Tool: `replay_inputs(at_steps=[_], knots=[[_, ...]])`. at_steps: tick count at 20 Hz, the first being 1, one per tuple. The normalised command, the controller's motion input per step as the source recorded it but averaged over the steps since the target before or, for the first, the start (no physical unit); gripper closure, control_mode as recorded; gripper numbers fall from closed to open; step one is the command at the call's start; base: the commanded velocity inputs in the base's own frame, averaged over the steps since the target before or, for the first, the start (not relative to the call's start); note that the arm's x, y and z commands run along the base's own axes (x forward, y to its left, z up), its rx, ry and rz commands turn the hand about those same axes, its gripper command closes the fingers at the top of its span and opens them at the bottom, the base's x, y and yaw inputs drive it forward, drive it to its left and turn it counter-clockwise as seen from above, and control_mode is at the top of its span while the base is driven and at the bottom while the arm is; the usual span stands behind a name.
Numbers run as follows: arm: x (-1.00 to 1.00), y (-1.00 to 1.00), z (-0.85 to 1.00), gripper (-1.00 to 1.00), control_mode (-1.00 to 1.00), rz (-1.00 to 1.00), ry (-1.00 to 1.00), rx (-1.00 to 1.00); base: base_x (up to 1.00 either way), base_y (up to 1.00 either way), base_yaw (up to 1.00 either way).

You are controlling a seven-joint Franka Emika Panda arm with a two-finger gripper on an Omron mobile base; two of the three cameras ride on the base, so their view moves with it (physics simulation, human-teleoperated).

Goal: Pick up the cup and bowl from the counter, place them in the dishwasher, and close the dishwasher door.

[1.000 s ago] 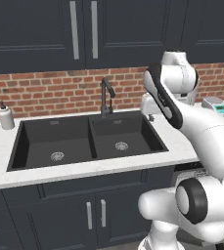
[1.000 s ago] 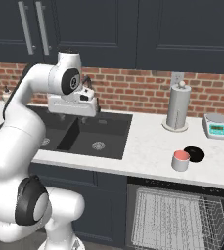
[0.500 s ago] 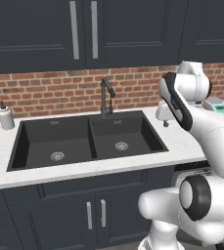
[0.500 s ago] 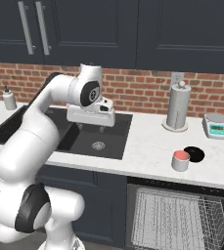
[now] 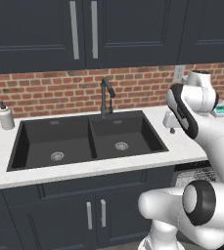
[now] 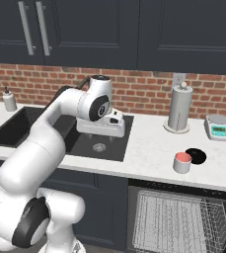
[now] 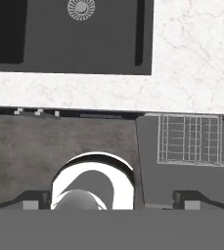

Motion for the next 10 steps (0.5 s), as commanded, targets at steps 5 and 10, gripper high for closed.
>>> replay_inputs(at_steps=[5,10], knots=[[0.01,-0.4,-0.02,-1.0,-1.0,0.0,0.0,0.0,0.0,0.0,0.0],[0.26,-0.3,0.0,-1.0,-1.0,0.02,0.03,0.0,0.0,0.0,0.0]])
